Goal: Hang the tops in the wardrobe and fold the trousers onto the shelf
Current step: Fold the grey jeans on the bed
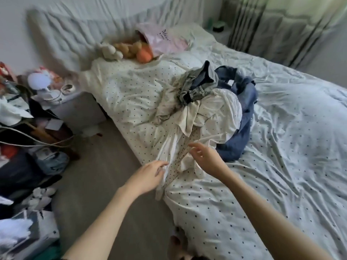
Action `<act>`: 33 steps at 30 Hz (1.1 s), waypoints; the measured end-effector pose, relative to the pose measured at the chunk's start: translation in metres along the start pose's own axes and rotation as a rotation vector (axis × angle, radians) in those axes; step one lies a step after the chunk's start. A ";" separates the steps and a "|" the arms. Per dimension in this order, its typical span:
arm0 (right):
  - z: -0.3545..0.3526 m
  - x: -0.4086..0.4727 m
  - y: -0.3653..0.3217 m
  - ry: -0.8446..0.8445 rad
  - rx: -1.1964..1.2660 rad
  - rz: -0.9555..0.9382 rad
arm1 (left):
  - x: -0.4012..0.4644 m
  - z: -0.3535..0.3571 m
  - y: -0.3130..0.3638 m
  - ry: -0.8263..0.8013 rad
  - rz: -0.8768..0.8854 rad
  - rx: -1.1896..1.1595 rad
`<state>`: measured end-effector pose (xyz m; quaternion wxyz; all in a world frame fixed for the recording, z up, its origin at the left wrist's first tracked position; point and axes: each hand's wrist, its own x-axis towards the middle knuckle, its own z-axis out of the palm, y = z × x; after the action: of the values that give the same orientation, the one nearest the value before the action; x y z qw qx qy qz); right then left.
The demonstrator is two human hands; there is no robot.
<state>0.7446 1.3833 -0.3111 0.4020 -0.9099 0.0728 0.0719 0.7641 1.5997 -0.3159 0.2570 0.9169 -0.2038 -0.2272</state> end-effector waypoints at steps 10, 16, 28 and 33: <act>-0.050 0.121 0.032 0.061 0.020 0.167 | 0.165 -0.042 0.006 -0.115 0.047 -0.025; -0.072 0.211 0.036 0.178 0.039 0.229 | 0.261 -0.061 0.001 -0.177 0.086 0.010; -0.099 0.406 0.069 0.334 -0.254 0.480 | 0.492 -0.086 -0.012 -0.022 0.107 -0.015; -0.116 0.466 0.100 0.322 -0.473 0.582 | 0.561 -0.071 -0.005 0.092 0.103 -0.053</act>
<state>1.1904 1.1958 -0.3949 0.1281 -0.9183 0.3707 0.0540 1.2588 1.3555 -0.4391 0.3016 0.9077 -0.2326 -0.1763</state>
